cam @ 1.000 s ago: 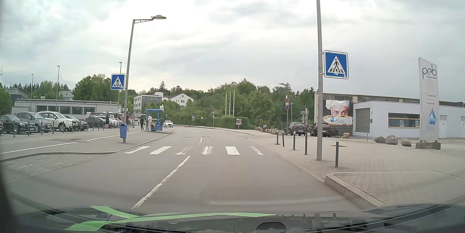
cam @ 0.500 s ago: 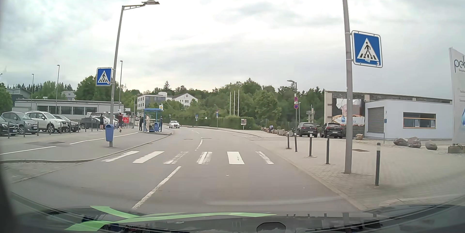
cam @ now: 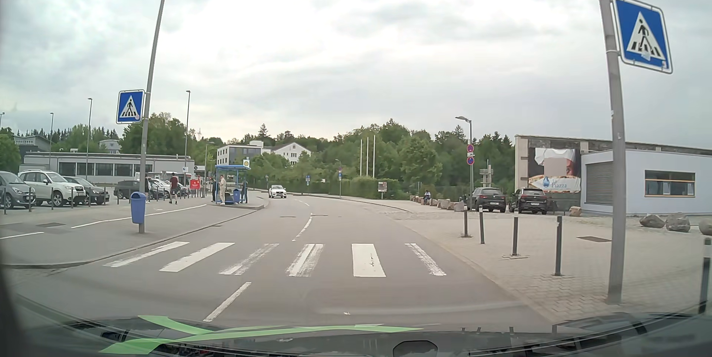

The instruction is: Follow the waypoints while adhering to traffic rules and regulations

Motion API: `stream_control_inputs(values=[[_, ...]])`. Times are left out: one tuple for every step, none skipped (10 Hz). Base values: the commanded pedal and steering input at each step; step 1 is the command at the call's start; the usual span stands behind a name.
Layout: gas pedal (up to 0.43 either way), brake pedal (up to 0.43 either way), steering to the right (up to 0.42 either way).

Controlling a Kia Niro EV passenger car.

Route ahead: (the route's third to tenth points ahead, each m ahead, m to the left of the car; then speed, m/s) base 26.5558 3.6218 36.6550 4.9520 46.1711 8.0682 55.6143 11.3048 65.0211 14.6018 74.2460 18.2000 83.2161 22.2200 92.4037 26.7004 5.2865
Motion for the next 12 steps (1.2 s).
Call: stream_control_inputs(values=[[0.118, 0.000, -0.028], [0.118, 0.000, -0.026], [0.118, 0.000, -0.027], [0.118, 0.000, -0.027], [0.118, 0.000, -0.025], [0.118, 0.000, -0.025], [0.118, 0.000, -0.025], [0.118, 0.000, -0.025], [0.118, 0.000, -0.025], [0.118, 0.000, -0.025], [0.118, 0.000, -0.025], [0.118, 0.000, -0.025]])
